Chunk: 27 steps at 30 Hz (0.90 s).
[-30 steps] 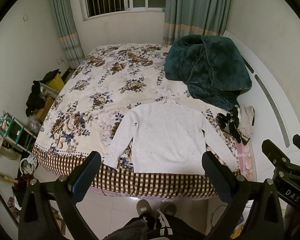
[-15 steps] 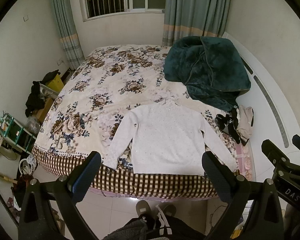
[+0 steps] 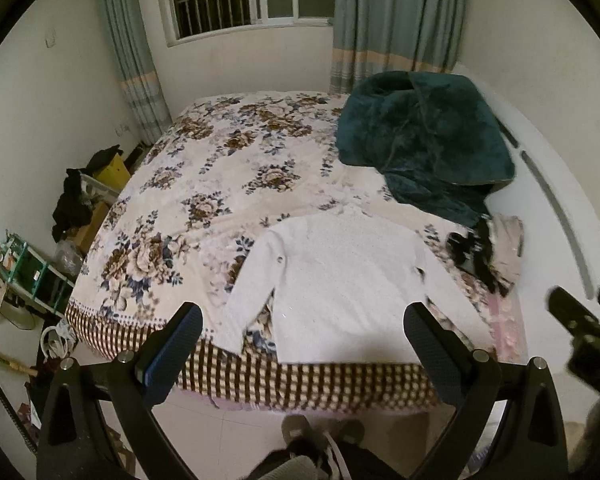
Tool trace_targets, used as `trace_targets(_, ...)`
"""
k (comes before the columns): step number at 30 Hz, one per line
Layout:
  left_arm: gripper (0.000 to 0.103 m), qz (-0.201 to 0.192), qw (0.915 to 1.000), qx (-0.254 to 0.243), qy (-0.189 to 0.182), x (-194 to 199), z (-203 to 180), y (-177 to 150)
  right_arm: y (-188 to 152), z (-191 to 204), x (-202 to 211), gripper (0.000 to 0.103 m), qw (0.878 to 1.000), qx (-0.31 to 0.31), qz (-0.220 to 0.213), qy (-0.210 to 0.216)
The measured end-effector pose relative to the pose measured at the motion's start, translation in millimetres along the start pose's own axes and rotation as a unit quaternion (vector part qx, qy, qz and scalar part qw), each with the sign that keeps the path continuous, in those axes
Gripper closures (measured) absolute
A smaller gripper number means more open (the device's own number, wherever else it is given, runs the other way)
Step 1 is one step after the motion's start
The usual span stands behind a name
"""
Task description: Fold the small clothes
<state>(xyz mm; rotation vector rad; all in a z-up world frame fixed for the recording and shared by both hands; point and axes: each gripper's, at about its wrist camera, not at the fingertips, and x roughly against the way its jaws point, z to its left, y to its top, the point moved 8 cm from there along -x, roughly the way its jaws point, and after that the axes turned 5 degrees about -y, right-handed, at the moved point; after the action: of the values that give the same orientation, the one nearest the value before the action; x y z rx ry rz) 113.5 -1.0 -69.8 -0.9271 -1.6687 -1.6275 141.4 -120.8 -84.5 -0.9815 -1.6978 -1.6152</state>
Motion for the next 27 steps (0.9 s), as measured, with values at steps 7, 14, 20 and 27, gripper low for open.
trace_targets(7,0.000,0.051,0.9975,-0.039,0.029,-147,1,-11,-41,-91,-141,0.000,0.981,-0.155,0.094,-0.073)
trace_targets(14,0.000,0.141,0.9873,-0.041,0.059,-296,-20,-44,-160,-223,-314,0.000,0.916,-0.316,0.211,-0.133)
trace_targets(20,0.000,0.228,0.9677,-0.015,0.106,-418,-36,-85,-269,-317,-462,0.000,0.818,-0.501,0.263,-0.101)
trace_targets(27,0.000,0.294,0.9473,-0.001,0.128,-519,-55,-117,-329,-339,-585,0.010,0.733,-0.625,0.264,-0.053)
